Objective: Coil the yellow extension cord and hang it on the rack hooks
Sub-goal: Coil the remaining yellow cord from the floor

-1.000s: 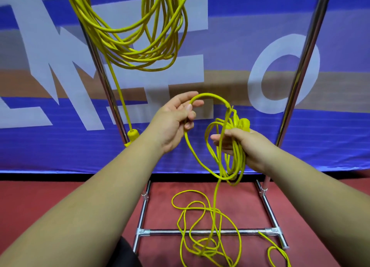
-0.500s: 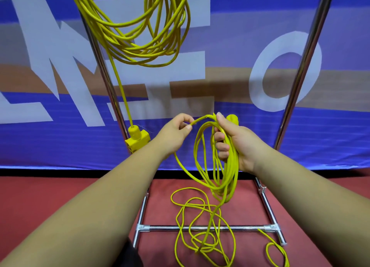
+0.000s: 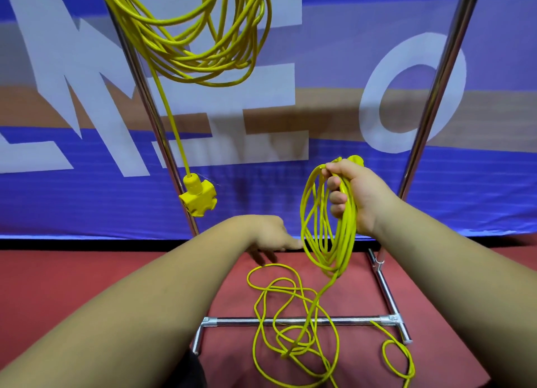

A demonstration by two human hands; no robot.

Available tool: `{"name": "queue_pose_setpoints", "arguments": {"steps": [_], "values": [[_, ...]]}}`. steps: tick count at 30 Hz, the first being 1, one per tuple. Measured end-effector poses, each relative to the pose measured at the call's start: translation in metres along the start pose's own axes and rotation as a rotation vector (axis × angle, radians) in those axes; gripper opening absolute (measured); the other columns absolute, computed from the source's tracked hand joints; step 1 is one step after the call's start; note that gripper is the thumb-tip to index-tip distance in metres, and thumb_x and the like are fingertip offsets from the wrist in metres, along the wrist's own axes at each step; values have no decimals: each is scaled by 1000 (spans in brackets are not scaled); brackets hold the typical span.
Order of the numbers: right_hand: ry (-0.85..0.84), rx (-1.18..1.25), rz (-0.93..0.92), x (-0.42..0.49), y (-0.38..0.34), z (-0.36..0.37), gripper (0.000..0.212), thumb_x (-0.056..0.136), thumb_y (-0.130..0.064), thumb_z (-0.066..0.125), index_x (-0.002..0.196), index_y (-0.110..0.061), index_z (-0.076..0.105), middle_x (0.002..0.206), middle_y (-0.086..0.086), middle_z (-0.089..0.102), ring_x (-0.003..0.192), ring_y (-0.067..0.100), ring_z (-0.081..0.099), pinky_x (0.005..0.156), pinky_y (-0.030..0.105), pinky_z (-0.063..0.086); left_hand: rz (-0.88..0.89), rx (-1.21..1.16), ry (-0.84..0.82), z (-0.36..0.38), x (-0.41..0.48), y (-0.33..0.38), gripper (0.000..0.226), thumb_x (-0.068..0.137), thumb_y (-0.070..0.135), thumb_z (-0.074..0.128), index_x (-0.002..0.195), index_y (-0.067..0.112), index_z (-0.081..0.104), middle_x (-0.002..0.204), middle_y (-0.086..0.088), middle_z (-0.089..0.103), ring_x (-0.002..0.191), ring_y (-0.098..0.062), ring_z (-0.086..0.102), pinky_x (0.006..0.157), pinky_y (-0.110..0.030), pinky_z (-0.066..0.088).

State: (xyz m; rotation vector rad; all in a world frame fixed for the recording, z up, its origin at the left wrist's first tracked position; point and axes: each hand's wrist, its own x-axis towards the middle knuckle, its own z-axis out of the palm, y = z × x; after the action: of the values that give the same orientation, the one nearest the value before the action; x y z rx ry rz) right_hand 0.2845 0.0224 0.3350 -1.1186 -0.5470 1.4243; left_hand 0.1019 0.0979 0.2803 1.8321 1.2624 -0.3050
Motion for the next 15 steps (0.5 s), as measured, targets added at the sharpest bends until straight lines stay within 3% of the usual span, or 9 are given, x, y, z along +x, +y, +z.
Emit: {"name": "queue_pose_setpoints", "arguments": {"steps": [2, 4, 7, 9, 12, 15], "values": [[-19, 26, 2, 0, -1, 0, 18, 101, -29, 59, 87, -19, 66, 57, -10, 45, 38, 5, 34, 36, 18, 28, 31, -258, -116, 11, 4, -1, 43, 102, 46, 61, 121, 8, 62, 118, -8, 68, 97, -28, 77, 65, -37, 64], [-37, 50, 4, -1, -3, 0, 19, 102, -29, 58, 90, -17, 67, 55, -10, 44, 38, 5, 33, 37, 18, 27, 47, -401, -80, 20, 15, 5, 41, 103, 42, 61, 121, 5, 64, 120, -11, 69, 89, -25, 77, 62, -36, 65], [-77, 73, 27, -4, -5, 0, 21, 101, -30, 58, 88, -17, 67, 53, -9, 41, 36, 6, 32, 36, 18, 26, 23, -455, 87, 32, 29, 17, 26, 106, 29, 57, 99, 5, 67, 103, -17, 75, 64, -17, 66, 51, -27, 61], [-105, 77, 48, -5, -7, -2, 23, 101, -34, 59, 86, -18, 66, 52, -9, 39, 36, 6, 31, 36, 19, 26, 15, -518, 183, 35, 34, 19, 20, 106, 27, 56, 98, 10, 61, 87, -13, 73, 54, -15, 61, 42, -24, 54], [-132, 78, 79, -5, -11, -3, 30, 98, -44, 66, 82, -20, 67, 51, -9, 36, 35, 6, 31, 35, 19, 25, 138, -585, 257, 31, 38, 20, 16, 101, 29, 65, 99, 13, 65, 81, -10, 66, 58, -16, 58, 45, -23, 47], [-130, 73, 71, -7, -13, -4, 31, 98, -46, 67, 81, -20, 66, 50, -9, 34, 34, 5, 31, 35, 19, 24, 226, -636, 218, 20, 37, 20, 16, 101, 20, 61, 116, 16, 65, 88, -6, 69, 71, -17, 61, 49, -23, 44]]}}
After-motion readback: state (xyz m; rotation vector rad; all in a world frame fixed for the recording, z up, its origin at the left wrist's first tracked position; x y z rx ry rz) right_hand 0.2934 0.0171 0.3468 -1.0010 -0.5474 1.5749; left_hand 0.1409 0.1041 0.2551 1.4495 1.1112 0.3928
